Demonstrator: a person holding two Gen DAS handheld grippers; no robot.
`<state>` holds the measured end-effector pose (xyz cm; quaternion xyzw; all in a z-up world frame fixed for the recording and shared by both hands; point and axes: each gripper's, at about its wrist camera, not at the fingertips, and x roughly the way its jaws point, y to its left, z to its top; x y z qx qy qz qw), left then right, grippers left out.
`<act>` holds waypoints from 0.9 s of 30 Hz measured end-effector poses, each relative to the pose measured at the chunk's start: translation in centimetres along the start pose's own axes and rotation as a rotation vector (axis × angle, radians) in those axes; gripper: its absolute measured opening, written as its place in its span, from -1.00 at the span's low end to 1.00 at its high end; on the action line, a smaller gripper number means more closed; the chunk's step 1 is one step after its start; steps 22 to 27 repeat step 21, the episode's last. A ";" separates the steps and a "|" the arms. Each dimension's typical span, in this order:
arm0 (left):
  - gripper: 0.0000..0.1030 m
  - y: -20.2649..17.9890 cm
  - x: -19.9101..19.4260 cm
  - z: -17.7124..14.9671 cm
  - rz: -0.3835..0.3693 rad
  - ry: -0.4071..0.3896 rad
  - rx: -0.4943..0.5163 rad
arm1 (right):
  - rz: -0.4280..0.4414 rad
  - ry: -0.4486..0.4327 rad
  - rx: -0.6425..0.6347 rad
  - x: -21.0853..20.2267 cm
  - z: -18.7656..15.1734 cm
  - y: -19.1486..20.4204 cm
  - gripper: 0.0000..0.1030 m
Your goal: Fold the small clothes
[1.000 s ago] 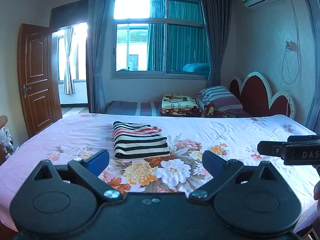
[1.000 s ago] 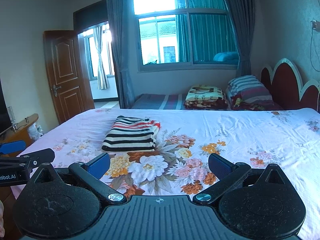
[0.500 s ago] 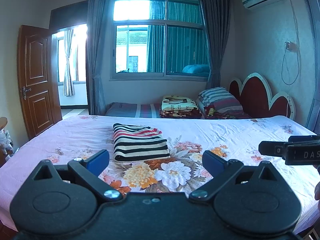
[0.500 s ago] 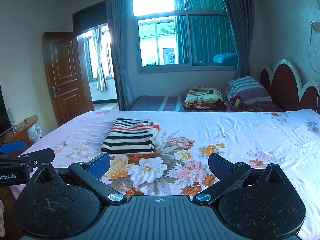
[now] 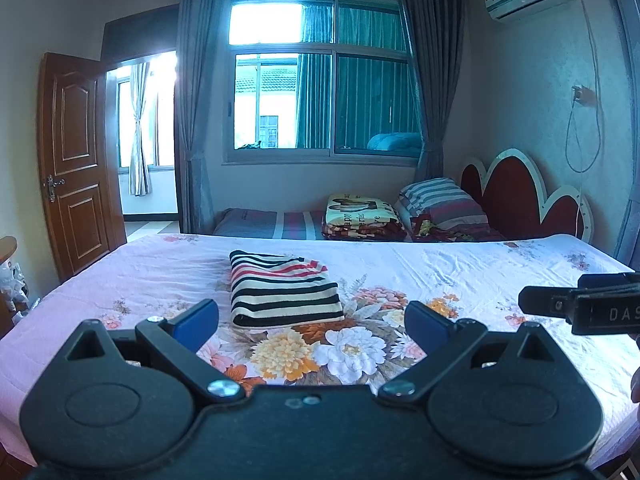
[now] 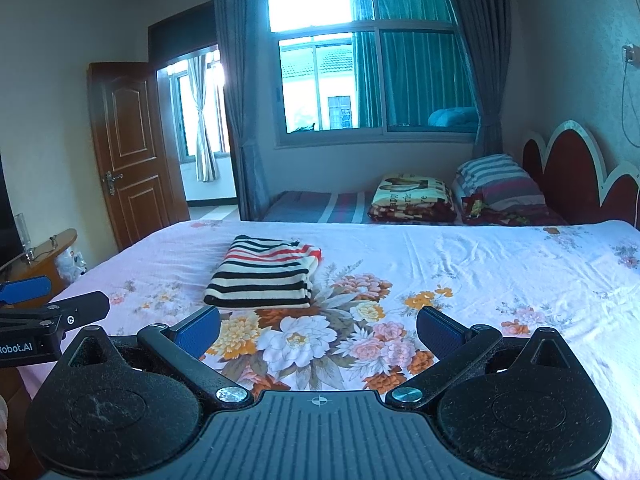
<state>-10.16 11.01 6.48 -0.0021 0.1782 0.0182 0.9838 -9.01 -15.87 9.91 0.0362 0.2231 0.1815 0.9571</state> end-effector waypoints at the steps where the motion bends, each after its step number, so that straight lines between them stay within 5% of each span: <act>1: 0.93 0.1 0.0 0.0 -0.002 0.000 -0.001 | 0.000 0.000 -0.001 0.0 0.0 0.0 1.00; 27: 0.91 0.8 0.2 0.1 -0.039 -0.025 -0.009 | 0.031 -0.013 -0.028 0.4 0.3 0.0 1.00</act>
